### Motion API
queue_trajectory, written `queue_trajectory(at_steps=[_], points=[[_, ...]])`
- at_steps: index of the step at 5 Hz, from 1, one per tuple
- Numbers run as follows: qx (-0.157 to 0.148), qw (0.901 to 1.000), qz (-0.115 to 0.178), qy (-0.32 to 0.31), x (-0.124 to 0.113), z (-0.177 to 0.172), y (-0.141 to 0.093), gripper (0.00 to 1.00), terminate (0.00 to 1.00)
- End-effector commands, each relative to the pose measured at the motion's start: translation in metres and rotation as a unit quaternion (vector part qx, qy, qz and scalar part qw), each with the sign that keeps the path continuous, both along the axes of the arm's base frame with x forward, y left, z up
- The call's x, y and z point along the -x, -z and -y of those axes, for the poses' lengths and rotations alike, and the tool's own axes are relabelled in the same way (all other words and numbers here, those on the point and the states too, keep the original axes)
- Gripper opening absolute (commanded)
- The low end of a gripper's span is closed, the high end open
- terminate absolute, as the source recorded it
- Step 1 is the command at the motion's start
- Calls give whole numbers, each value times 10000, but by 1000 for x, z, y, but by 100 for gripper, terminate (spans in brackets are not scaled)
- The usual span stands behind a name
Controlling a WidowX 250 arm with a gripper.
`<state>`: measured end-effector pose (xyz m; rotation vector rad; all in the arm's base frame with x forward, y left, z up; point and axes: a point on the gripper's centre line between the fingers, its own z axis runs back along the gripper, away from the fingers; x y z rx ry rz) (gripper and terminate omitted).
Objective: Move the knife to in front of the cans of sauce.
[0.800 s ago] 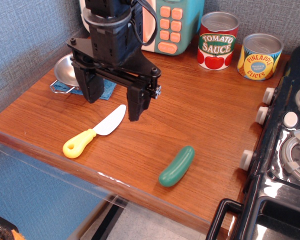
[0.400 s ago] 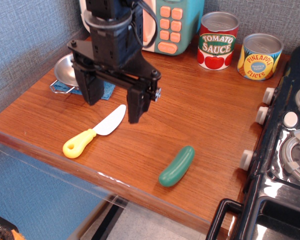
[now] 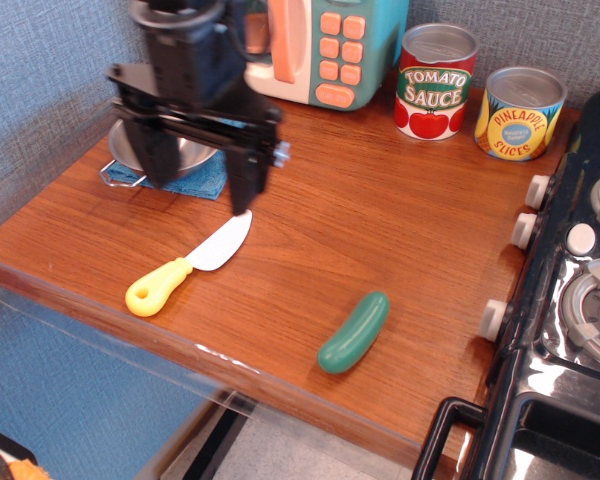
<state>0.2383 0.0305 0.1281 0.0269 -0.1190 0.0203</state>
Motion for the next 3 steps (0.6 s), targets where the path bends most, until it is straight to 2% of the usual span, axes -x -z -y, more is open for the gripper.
queue_trajectory(at_steps=[1, 2, 3], points=[[-213, 9992, 298, 167, 0, -50, 23, 100, 0], [-113, 9992, 218, 324, 4, -65, 46, 100, 0], [-50, 9973, 86, 725, 6, -65, 65, 100, 0]])
